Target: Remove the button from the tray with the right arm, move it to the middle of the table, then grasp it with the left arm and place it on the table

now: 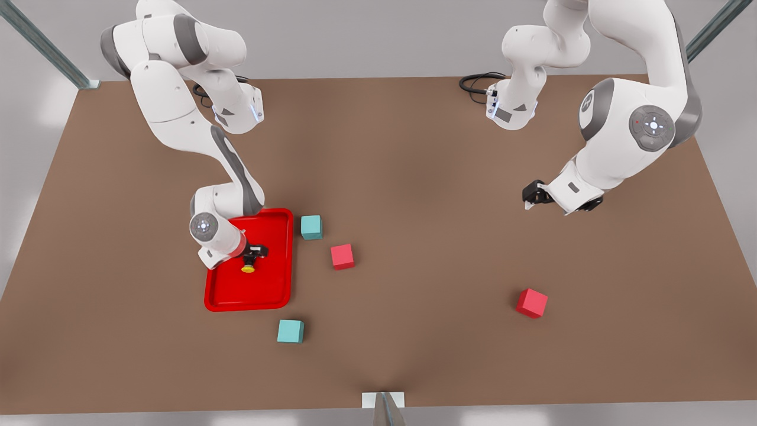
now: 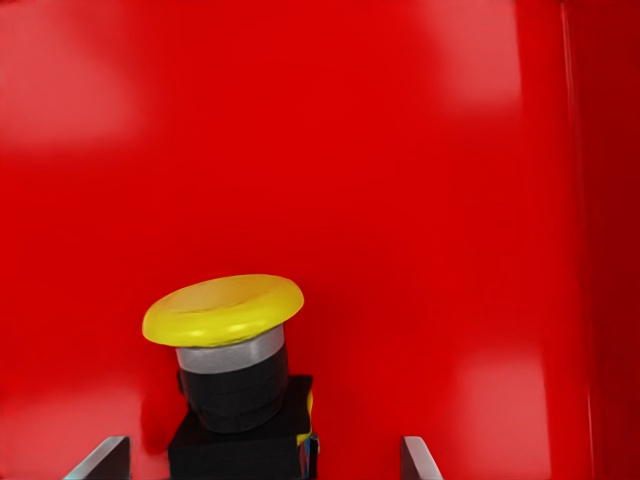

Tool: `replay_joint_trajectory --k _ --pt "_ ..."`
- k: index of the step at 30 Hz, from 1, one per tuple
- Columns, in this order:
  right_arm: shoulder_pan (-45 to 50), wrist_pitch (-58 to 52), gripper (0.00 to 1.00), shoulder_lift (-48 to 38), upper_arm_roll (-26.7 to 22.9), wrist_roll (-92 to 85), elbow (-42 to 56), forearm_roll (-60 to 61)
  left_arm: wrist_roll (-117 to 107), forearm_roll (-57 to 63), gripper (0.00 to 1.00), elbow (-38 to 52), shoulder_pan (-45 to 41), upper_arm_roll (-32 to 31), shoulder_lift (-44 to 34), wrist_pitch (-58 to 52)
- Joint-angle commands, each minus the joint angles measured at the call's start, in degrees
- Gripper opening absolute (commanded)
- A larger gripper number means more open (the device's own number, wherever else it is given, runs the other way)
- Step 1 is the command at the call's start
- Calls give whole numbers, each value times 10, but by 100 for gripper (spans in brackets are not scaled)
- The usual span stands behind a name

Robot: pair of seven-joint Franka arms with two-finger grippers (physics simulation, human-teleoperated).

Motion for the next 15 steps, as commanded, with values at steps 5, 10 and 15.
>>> replay_joint_trajectory --k 5,10,15 --pt "1 8 86 -6 0 18 -1 1 -3 0 100 0 0 0 3 1" --pt "0 6 69 -6 0 16 -5 1 -3 0 100 0 0 0 3 1" --pt "-1 6 43 -6 0 8 -5 1 -3 0 100 0 0 0 3 1"
